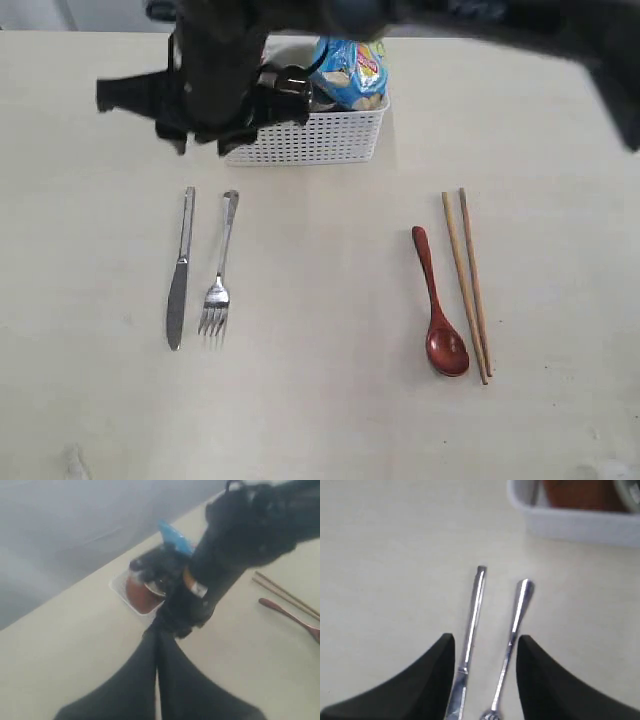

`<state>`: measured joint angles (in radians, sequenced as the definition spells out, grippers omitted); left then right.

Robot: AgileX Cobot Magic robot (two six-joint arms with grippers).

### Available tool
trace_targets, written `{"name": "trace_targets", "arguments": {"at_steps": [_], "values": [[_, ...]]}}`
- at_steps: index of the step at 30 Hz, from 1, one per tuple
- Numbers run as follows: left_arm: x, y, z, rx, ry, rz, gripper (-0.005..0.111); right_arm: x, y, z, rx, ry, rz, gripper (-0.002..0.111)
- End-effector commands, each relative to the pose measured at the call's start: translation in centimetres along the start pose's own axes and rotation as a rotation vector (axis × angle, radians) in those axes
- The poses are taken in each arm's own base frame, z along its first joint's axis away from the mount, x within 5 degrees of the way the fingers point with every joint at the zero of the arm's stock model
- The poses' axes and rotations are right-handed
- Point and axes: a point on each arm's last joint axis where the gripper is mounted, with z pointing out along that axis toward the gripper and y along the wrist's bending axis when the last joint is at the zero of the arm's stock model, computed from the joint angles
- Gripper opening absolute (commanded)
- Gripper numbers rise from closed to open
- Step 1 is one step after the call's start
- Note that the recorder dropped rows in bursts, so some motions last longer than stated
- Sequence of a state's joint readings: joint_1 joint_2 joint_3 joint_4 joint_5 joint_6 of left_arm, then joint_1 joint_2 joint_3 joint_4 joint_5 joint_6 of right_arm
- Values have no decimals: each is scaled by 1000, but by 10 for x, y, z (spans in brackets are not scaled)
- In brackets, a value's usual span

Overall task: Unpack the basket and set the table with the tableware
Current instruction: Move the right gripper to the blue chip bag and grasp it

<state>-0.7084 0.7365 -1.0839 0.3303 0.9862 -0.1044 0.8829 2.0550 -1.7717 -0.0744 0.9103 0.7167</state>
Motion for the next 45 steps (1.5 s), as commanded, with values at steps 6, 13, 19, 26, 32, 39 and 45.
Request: {"name": "trace_targets", "arguments": {"at_steps": [6,13,19,26,32,39,45], "values": [[11,4,-1,-47,101,-75,24,-44,-73,-91,88,-76,-258,39],[13,-7,1,55,125,-260,52,-50,-78,-91,104,-103,-573,39],[15,-19,35,83,-107,-211,52,-67,-105,-95,284,-182,-467,49],[18,-32,84,74,-177,-200,55,-87,-146,-94,209,-215,-293,64],[17,-30,125,-79,-140,-170,71,-97,-156,-66,92,-217,-246,64],[18,-14,152,-361,-133,-175,72,-104,-156,-29,39,-247,-274,64],[20,-9,154,-439,-111,-153,72,-109,-175,-9,78,-250,-246,64]]}}
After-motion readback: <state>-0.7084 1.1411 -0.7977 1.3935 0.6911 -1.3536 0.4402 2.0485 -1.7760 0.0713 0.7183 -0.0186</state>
